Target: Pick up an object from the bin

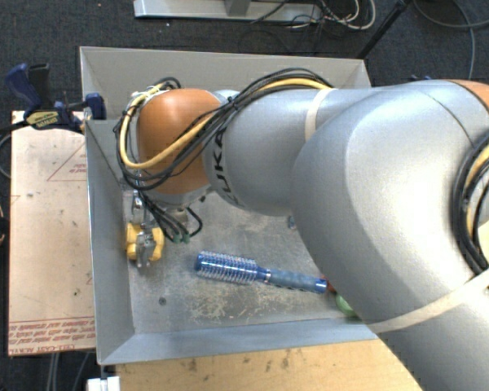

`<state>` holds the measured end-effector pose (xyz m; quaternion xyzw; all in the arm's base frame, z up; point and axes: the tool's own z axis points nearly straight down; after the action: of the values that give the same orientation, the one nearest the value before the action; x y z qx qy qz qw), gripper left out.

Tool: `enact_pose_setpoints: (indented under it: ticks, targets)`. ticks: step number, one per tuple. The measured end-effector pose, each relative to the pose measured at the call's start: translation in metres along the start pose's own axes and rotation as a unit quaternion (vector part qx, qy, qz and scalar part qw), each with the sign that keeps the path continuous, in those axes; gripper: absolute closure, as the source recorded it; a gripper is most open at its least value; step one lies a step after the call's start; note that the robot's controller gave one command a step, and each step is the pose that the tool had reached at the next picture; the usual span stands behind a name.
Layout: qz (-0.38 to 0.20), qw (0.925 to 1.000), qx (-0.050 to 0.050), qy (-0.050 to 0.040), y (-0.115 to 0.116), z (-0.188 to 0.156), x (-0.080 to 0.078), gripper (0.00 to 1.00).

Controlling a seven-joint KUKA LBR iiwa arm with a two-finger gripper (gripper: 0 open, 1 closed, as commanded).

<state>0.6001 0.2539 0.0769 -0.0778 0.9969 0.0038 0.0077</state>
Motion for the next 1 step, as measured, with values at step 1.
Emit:
enact_pose_setpoints:
  ticks: [1]
  targets:
    - [0.000, 1.0000, 0.000, 0.0000, 0.0000, 0.0000, 0.0000, 1.00]
